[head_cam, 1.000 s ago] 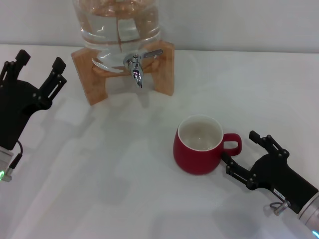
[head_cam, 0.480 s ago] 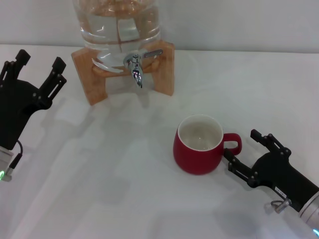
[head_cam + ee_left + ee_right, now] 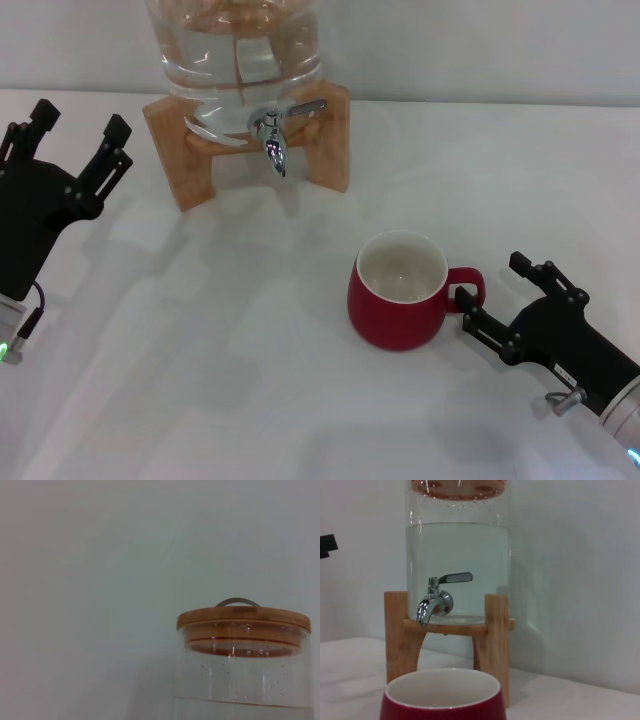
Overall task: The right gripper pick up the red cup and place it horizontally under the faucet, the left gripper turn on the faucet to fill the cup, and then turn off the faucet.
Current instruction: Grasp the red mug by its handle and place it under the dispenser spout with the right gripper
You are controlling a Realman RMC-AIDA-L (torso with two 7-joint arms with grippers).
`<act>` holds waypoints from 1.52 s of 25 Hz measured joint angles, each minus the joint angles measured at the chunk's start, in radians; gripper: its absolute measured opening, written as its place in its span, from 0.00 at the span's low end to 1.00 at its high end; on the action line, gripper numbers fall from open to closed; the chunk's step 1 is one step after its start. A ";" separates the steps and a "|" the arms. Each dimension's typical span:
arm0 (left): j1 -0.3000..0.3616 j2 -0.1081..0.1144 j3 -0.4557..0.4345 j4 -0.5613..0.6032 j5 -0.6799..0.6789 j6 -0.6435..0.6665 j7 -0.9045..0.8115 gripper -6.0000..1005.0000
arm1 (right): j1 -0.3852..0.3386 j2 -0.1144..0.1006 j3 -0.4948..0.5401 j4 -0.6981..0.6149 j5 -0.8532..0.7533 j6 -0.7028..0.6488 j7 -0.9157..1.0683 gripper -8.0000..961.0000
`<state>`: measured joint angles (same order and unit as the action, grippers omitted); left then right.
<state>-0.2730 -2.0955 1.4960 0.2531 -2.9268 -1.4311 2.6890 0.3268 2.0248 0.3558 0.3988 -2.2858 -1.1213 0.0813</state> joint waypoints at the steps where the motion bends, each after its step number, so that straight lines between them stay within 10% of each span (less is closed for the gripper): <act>1: 0.000 0.000 0.000 0.000 0.000 0.000 0.000 0.87 | 0.000 0.000 0.002 0.000 0.000 0.000 0.000 0.86; 38: -0.002 0.000 0.001 0.002 0.000 0.000 0.000 0.87 | 0.038 0.003 0.007 0.005 0.014 0.048 0.000 0.86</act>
<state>-0.2746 -2.0954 1.4972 0.2553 -2.9268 -1.4312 2.6890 0.3646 2.0280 0.3629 0.4038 -2.2716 -1.0731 0.0813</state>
